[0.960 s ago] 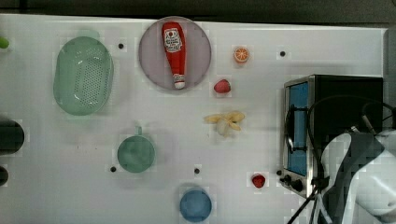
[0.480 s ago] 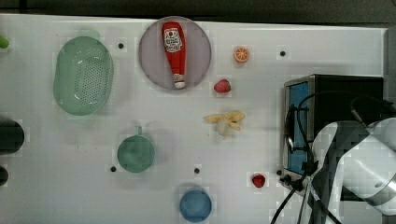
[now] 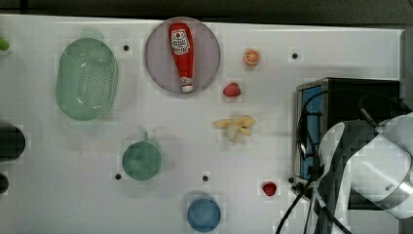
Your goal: Pick banana from table and place on oven.
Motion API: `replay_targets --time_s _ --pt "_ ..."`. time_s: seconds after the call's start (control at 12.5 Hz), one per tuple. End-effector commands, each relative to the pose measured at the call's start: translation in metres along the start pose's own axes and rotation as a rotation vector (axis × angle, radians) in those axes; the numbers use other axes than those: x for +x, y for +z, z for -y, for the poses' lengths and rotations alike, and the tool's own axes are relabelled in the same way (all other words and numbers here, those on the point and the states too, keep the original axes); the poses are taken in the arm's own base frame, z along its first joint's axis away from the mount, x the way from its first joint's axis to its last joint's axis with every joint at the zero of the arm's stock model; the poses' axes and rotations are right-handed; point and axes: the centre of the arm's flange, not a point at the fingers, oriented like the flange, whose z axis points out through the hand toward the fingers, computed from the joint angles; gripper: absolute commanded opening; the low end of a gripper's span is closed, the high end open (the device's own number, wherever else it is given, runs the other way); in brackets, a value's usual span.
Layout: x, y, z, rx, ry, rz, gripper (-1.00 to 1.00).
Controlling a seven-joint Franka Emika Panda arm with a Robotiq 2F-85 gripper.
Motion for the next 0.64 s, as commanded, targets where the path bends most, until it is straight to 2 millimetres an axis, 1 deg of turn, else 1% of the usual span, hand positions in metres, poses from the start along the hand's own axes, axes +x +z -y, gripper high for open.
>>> replay_targets --time_s 0.08,0.16,0.24,0.32,0.48,0.56,0.64 --pt "0.0 -0.036 0.004 0.041 -0.028 -0.038 1.0" --pt "-0.008 -0.05 0.024 0.053 -0.065 -0.038 1.0" --pt "-0.022 -0.068 0.048 0.066 -0.116 -0.019 1.0" --pt "-0.043 -0.091 0.077 0.087 -0.177 0.004 1.0" --pt "-0.098 -0.144 0.133 0.159 -0.265 0.014 1.0" --pt "-0.127 -0.172 0.154 0.189 -0.238 0.005 1.0" --pt "-0.157 -0.199 0.169 0.208 -0.179 -0.003 1.0"
